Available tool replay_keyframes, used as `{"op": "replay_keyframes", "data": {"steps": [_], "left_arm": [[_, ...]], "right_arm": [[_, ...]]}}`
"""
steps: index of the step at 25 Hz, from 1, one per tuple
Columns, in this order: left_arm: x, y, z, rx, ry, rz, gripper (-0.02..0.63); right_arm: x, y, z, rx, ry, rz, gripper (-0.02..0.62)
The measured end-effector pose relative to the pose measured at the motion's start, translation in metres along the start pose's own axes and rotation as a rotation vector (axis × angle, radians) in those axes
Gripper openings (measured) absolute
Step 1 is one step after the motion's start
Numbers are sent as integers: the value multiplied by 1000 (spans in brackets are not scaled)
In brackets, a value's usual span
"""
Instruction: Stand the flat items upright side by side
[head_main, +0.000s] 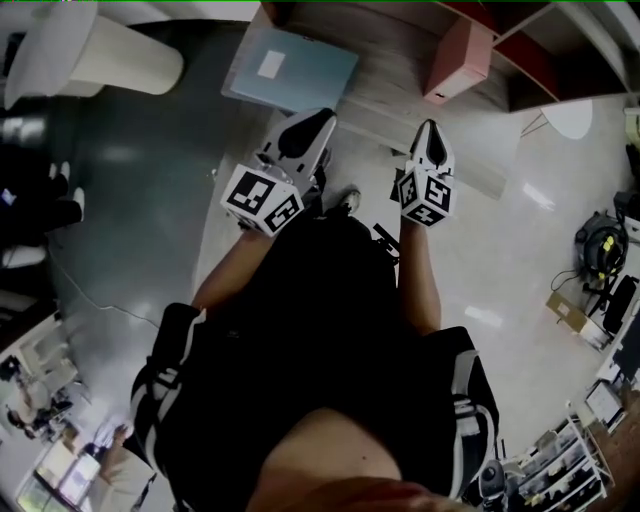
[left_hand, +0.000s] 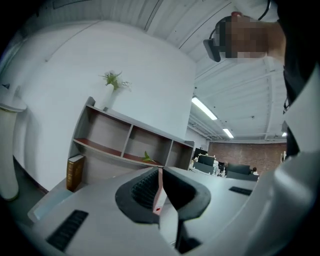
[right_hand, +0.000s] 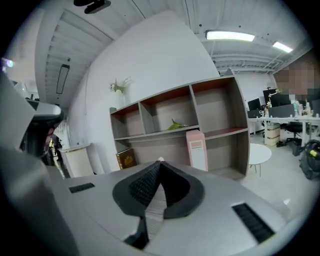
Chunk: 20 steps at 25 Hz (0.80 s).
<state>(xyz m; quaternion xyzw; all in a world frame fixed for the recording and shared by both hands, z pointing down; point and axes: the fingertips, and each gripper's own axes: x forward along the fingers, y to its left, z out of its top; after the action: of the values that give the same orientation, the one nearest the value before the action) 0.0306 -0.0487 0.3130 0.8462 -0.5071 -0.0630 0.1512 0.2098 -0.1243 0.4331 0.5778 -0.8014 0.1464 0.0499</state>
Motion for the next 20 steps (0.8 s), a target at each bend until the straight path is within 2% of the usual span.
{"op": "replay_keyframes", "data": {"steps": [8,13,20], "left_arm": [[-36,35,18,11,-55,52,43],[-56,66,24,22,-64,47,43],[-94,120,39,27,-56,19,43]], "right_arm": [[-12,51,7,-24,-25,73,25],[-15,88,12,-45,-35,90,25],[-17,160,11,-41,-37,71,25]]}}
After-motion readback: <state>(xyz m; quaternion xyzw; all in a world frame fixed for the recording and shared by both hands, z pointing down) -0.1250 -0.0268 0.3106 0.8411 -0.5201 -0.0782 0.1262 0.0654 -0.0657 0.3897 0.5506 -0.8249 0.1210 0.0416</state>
